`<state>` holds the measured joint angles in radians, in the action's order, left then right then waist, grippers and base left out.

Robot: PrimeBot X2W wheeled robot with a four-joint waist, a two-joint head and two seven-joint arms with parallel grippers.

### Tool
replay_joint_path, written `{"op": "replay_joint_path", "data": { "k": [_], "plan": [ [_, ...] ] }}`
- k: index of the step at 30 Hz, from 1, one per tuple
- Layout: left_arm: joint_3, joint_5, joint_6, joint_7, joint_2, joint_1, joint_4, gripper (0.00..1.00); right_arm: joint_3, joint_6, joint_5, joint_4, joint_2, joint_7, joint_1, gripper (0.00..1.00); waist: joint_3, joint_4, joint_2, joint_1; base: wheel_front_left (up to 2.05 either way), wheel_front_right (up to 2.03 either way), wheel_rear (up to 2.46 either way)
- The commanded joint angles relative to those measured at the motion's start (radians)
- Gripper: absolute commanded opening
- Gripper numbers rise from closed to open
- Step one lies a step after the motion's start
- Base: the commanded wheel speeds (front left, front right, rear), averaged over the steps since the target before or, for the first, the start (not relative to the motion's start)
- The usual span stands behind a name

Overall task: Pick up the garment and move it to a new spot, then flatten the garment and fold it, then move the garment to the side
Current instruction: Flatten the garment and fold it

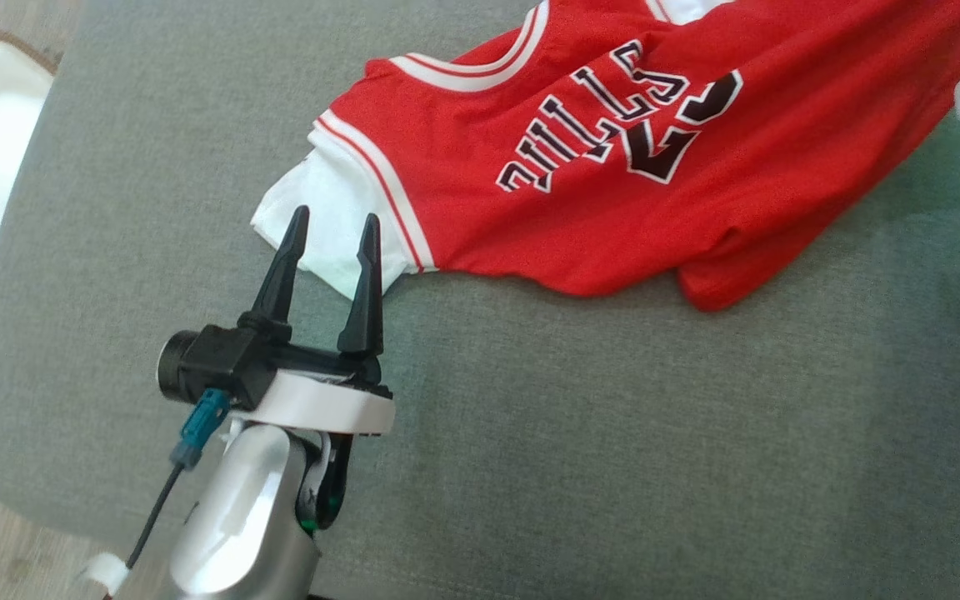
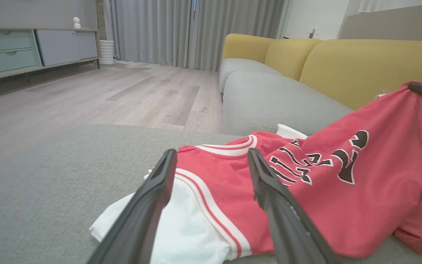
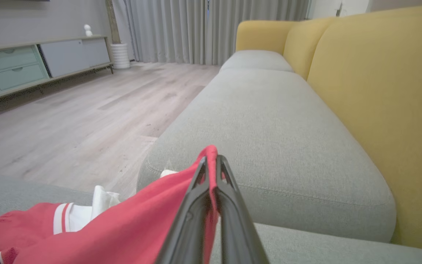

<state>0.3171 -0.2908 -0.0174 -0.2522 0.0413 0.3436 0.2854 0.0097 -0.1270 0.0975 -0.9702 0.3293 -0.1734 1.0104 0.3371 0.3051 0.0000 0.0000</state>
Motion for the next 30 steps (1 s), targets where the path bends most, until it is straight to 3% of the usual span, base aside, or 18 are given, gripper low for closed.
{"op": "replay_joint_path", "data": {
  "k": [1, 2, 3, 13, 21, 30],
  "plan": [
    [-0.031, -0.010, 0.004, -0.010, 0.009, 0.035, -0.034, 1.00, -0.005, -0.004, -0.029, -0.001, 0.002, 0.012, 0.045, 0.00, 0.015, 0.015, 0.0000, 0.0000, 0.00, 0.00, 0.00],
    [-0.029, -0.011, 0.005, -0.010, 0.009, 0.036, -0.035, 1.00, -0.008, -0.004, -0.059, -0.018, 0.008, 0.012, 0.054, 0.37, 0.017, 0.019, 0.0000, 0.0000, 0.00, 0.00, 0.00],
    [-0.027, -0.013, 0.005, -0.010, 0.009, 0.037, -0.034, 1.00, -0.012, -0.004, -0.082, -0.035, 0.008, 0.013, 0.061, 1.00, 0.019, 0.021, 0.0000, 0.0000, 0.00, 0.00, 0.00],
    [-0.062, 0.004, 0.010, -0.010, 0.009, 0.027, -0.034, 1.00, -0.038, -0.004, -0.154, -0.034, -0.096, -0.080, 0.006, 1.00, -0.018, -0.048, 0.0000, 0.0000, 0.00, 0.00, 0.00],
    [-0.124, 0.043, -0.011, -0.010, 0.009, 0.005, -0.032, 1.00, -0.013, -0.004, -0.104, 0.326, -0.225, -0.088, -0.294, 1.00, -0.104, -0.170, 0.0000, 0.0000, 0.00, 0.00, 0.00],
    [-0.156, 0.060, -0.019, -0.010, 0.009, -0.047, -0.020, 1.00, 0.033, -0.004, -0.049, 0.622, -0.277, -0.088, -0.657, 1.00, -0.175, -0.240, 0.0000, 0.0000, 0.00, 0.00, 0.00]
  ]
}}
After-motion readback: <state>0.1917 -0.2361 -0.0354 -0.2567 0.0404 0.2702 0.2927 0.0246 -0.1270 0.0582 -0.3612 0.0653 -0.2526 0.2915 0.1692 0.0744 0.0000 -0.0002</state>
